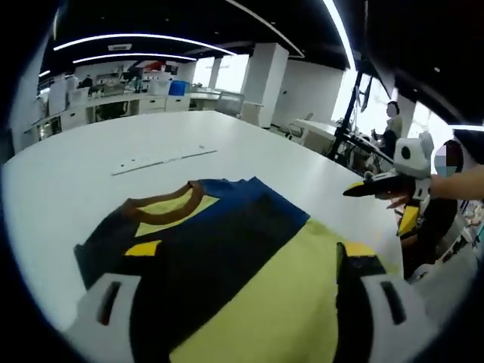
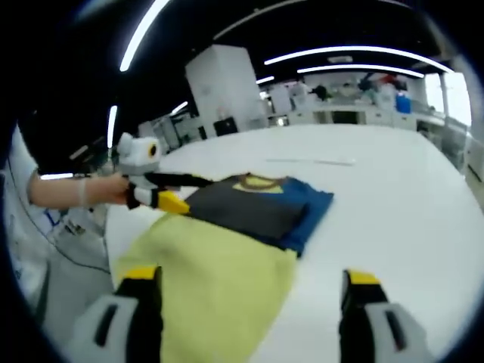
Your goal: Fold the garment on the visible template until the final outline fits inside the template.
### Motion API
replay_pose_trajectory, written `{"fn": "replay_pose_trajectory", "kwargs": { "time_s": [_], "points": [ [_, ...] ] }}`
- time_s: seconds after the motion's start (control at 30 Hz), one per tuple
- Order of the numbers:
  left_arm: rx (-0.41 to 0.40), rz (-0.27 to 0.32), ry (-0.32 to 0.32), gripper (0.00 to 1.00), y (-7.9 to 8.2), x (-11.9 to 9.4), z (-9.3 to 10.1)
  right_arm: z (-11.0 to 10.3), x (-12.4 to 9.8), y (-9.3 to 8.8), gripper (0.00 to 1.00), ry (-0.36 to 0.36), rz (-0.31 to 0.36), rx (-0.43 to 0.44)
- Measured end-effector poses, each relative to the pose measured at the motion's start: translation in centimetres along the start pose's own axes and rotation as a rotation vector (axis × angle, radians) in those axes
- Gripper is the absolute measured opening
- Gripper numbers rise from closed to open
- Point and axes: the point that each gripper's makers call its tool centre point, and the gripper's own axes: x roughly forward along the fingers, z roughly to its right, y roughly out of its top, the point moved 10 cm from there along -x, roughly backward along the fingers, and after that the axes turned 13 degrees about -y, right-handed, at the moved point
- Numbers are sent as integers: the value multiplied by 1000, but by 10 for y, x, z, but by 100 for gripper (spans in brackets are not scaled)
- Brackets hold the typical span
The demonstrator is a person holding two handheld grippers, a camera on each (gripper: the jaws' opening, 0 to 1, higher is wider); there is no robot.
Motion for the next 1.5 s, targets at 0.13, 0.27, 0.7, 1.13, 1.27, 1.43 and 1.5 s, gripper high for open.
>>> {"fn": "replay_pose_trajectory", "kwargs": {
  "time_s": [0.13,0.27,0.7,1.13,1.27,1.43,1.5],
  "points": [
    [-11,9,22,85,-7,-22,0,-3,0,2,99,6,-1,-7],
    [-35,15,35,77,-16,-39,-1,-8,0,6,99,10,3,-15],
    [-85,8,90,74,-44,-96,7,-18,-2,13,99,22,7,-50],
    [-120,-25,110,67,-66,-124,15,-22,-3,8,97,34,-15,-80],
    [-139,-38,107,66,-74,-128,21,-20,-6,3,97,33,-24,-80],
    [-153,-84,96,65,-86,-135,26,-18,-14,-5,94,31,-61,-111],
    [-169,-105,91,62,-91,-138,26,-17,-17,-10,92,24,-79,-122]
  ]
}}
